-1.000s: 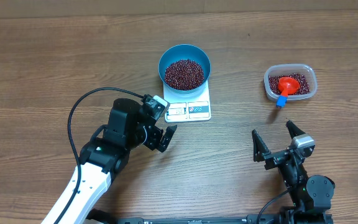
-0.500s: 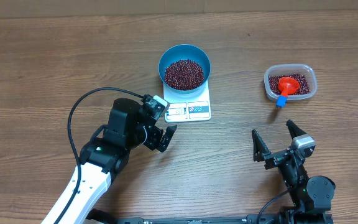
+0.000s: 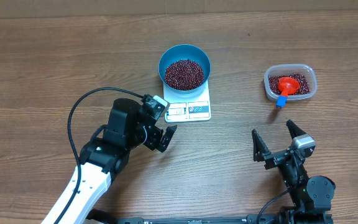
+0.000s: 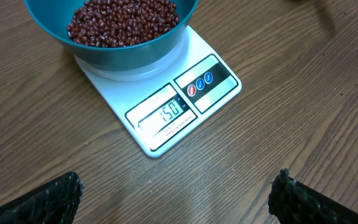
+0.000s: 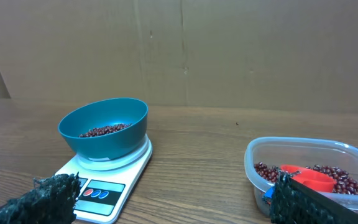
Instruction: Scoop item into bowl and weigh 150g on scale
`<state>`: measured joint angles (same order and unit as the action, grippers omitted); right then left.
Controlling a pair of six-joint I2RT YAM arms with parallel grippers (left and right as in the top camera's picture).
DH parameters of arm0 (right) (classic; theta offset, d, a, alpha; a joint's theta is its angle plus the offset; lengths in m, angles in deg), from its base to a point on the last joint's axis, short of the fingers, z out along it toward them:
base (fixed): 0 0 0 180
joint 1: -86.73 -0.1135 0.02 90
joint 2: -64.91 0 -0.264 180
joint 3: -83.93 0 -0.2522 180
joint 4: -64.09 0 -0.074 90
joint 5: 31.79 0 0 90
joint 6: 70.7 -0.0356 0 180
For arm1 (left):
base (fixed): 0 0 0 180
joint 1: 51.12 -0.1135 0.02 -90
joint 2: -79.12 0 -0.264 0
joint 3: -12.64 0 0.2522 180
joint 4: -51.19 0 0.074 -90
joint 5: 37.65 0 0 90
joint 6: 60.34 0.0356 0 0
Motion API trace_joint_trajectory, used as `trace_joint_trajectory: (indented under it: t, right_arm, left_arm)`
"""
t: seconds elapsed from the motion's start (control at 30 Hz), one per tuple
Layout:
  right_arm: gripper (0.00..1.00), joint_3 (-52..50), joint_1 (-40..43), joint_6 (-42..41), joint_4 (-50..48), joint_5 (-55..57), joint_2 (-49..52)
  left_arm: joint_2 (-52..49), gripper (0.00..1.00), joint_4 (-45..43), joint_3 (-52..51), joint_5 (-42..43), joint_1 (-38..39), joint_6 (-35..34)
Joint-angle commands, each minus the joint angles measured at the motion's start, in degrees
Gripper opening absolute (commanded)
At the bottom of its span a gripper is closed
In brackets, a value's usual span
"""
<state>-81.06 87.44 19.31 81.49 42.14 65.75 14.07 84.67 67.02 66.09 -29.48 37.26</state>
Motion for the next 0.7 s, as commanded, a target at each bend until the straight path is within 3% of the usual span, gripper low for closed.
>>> trace_joint_trajectory:
  t: [0.0, 0.47, 0.67]
  right_arm:
    - [1.0, -0.81, -0.33, 0.09, -0.39, 0.61, -0.68]
    - [1.0, -0.81, -0.33, 0.09, -0.39, 0.61, -0.68]
    - [1.0, -0.81, -0.33, 0.09, -0.39, 0.61, -0.68]
  left_arm:
    - [-0.2, 0.99, -0.02, 1.2, 0.68, -0.26, -0.55]
    - [0.0, 1.0, 0.24, 1.2, -2.32, -0.26, -0.11]
    - [6.51, 0.99, -0.31, 1.14, -7.5, -0.59, 1.84]
